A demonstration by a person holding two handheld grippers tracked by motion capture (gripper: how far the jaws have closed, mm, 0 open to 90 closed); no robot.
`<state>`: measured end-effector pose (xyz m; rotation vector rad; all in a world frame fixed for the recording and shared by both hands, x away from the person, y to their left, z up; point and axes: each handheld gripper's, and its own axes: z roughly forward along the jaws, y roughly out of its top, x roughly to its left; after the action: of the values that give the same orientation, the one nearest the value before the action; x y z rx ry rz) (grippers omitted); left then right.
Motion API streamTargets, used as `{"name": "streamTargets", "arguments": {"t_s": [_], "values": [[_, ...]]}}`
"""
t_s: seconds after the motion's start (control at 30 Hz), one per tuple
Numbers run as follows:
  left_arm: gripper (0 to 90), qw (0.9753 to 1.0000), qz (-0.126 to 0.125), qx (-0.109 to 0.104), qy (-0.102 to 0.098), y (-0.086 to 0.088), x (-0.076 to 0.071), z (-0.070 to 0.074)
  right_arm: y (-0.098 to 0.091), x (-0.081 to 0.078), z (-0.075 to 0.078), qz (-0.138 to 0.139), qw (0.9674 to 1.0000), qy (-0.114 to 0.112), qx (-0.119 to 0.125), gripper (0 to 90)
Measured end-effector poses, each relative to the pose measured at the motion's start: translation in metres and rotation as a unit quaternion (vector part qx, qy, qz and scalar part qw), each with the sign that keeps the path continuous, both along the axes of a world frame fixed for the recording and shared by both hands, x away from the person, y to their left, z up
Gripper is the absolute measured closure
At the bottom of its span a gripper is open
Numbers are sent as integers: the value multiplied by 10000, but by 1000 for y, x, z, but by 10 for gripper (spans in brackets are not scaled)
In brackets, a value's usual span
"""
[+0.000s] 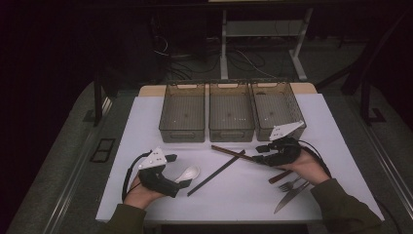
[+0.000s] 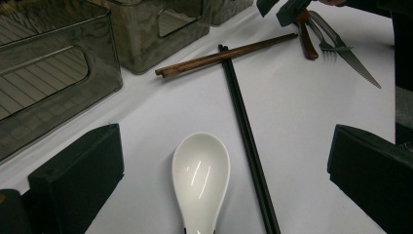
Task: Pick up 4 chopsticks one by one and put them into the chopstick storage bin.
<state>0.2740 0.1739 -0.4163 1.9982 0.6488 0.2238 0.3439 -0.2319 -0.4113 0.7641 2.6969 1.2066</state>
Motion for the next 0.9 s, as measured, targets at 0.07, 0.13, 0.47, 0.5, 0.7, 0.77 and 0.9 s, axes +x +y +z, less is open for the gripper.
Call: {"name": "streamTargets", "arguments": {"t_s": [0.07,0.13,0.47,0.5,0.7,0.77,0.9], "values": [[0,10000,-1,-1,3,0,0,0,1,0,-1,2,10000,-21,-68,620],[0,10000,4,-2,4,0,0,0,1,0,-3,7,9999,-27,-118,654],[0,10000,-5,3,3,0,0,0,8,1,-13,52,9992,-35,-394,759],[0,10000,-5,8,3,0,0,0,8,1,-13,52,9992,-35,-394,759],[0,10000,-13,9,-7,0,0,0,8,2,-18,57,9984,-29,-557,799],[0,10000,-16,8,-6,0,0,0,8,2,-19,46,9983,-39,-578,800],[0,10000,-8,9,-8,0,0,0,7,3,-22,79,9978,-56,-662,809]]}}
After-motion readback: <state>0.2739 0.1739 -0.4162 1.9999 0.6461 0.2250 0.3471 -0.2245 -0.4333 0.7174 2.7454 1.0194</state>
